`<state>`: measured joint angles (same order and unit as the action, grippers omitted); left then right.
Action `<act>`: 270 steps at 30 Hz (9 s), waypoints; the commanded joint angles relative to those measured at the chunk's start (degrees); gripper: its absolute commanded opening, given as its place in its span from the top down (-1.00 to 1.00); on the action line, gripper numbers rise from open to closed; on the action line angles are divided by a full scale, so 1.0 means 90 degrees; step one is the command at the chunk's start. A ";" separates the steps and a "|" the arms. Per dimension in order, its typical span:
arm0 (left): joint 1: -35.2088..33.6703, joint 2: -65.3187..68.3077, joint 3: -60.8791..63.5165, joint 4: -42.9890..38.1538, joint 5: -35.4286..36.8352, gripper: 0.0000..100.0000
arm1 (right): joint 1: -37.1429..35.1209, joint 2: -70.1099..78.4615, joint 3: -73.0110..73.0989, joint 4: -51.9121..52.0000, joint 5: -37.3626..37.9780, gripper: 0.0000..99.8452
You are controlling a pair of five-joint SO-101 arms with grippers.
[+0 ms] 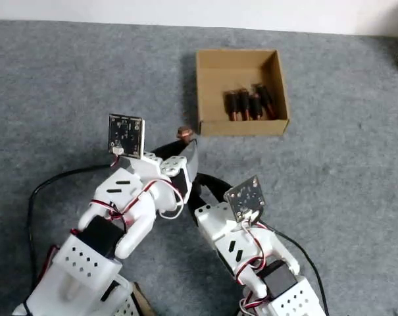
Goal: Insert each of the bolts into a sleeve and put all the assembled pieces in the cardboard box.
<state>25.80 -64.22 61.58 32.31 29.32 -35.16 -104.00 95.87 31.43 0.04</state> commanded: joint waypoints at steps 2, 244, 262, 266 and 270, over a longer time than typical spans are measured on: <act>0.0063 -0.0640 -0.0396 0.0303 -0.0010 0.99 | -0.0015 -0.0142 0.0640 -0.0103 0.0049 0.99; -0.1509 -0.1031 0.2965 -0.0342 -0.0762 0.95 | 0.2252 1.6083 -1.4628 0.2564 0.0000 0.74; -0.1548 -0.1079 0.2916 -0.0332 -0.0762 0.95 | 0.2418 1.6044 -1.6816 0.5709 -0.0664 0.99; -0.1519 -0.1079 0.2906 -0.0332 -0.0772 0.99 | 0.2418 1.6063 -1.7284 0.6598 -0.0674 0.99; -0.1558 -0.1079 0.2906 -0.0332 -0.0781 0.98 | 0.2427 1.6063 -1.7538 0.7272 -0.0821 0.99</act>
<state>12.62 -73.27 88.75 30.29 22.73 -14.07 42.11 -58.33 93.14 -5.76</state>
